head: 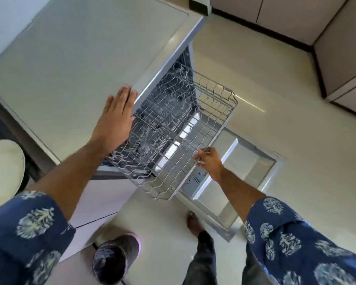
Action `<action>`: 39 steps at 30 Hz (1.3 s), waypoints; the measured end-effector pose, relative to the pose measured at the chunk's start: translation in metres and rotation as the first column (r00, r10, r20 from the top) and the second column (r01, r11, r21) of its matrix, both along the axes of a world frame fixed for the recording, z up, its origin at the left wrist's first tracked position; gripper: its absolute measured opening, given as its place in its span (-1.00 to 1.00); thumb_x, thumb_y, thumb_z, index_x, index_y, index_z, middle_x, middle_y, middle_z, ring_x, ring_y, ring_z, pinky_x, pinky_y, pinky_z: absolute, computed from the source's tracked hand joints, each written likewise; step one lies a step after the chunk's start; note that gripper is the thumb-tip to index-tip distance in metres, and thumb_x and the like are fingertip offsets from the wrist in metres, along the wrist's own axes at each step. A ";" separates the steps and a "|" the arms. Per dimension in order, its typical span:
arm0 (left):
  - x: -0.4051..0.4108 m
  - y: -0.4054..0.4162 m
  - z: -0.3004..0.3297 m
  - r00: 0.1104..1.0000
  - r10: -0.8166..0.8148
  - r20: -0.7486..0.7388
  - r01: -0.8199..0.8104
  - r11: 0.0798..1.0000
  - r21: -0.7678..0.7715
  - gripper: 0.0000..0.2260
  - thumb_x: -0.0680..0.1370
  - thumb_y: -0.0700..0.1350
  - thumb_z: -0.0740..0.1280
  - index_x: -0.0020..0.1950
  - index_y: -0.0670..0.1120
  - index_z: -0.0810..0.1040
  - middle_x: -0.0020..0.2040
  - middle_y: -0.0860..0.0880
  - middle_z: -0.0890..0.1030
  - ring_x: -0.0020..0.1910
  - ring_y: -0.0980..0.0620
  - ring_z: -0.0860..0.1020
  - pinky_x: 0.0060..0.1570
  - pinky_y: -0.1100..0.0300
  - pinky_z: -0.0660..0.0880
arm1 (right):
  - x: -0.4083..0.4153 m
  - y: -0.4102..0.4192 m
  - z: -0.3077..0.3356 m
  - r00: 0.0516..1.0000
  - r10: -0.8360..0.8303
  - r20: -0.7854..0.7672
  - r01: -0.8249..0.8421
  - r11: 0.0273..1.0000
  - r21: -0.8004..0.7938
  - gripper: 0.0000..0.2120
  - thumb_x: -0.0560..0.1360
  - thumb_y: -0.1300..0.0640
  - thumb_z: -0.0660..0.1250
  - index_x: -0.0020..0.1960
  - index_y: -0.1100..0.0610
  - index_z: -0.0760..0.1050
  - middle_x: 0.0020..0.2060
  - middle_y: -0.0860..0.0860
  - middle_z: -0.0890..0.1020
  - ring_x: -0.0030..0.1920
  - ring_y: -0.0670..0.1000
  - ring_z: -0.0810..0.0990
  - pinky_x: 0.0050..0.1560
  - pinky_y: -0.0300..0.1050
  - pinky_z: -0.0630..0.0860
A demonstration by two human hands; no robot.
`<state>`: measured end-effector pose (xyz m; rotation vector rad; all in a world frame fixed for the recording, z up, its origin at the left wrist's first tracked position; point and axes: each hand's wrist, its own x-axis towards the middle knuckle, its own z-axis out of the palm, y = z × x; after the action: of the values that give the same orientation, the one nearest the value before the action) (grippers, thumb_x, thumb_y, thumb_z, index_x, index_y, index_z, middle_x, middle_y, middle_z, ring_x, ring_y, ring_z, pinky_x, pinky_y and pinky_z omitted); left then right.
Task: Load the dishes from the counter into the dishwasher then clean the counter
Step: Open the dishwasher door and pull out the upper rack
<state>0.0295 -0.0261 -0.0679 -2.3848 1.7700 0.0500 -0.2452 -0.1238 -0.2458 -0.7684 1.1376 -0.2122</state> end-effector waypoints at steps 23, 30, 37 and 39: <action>-0.041 0.040 -0.001 0.997 -0.003 0.079 -0.002 0.998 0.060 0.00 0.37 -0.42 0.38 0.62 -0.16 -0.20 0.58 -0.26 -0.32 0.58 -0.24 -0.25 0.53 -0.26 -0.06 | -0.111 0.004 -0.007 0.973 -0.074 -0.219 0.087 0.995 0.049 -0.82 0.61 0.38 0.15 -0.02 0.12 0.38 -0.16 0.12 0.57 -0.17 0.07 0.58 -0.02 0.11 0.59; -0.047 0.038 -0.002 0.985 0.001 0.170 -0.024 0.991 0.133 -0.17 0.31 -0.40 0.43 0.56 -0.14 0.24 0.55 -0.31 -0.36 0.56 -0.28 -0.31 0.51 -0.33 -0.06 | -0.124 0.007 0.001 0.974 -0.066 -0.219 0.078 0.996 0.046 -0.82 0.58 0.40 0.15 0.03 0.15 0.38 -0.16 0.11 0.56 -0.17 0.05 0.56 -0.16 -0.03 0.58; -0.051 0.034 -0.002 0.979 0.024 0.201 -0.060 0.983 0.174 -0.22 0.31 -0.33 0.46 0.52 -0.10 0.31 0.54 -0.31 -0.38 0.55 -0.31 -0.32 0.50 -0.35 -0.06 | -0.136 0.008 -0.001 0.973 -0.056 -0.225 0.068 0.997 0.046 -0.84 0.61 0.36 0.15 0.01 0.12 0.38 -0.18 0.11 0.56 -0.18 0.04 0.57 -0.20 -0.05 0.56; -0.052 0.033 -0.003 0.978 0.039 0.207 -0.078 0.979 0.187 -0.23 0.31 -0.31 0.47 0.51 -0.10 0.33 0.54 -0.31 -0.38 0.55 -0.30 -0.33 0.50 -0.35 -0.07 | -0.136 0.008 -0.003 0.973 -0.059 -0.223 0.072 0.996 0.050 -0.85 0.61 0.35 0.15 0.02 0.12 0.38 -0.18 0.10 0.55 -0.18 0.03 0.56 -0.19 -0.06 0.57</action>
<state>-0.0226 0.0071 -0.0704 -2.2163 1.5289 -0.0114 -0.3808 -0.1160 -0.2493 -0.7160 1.3754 -0.1501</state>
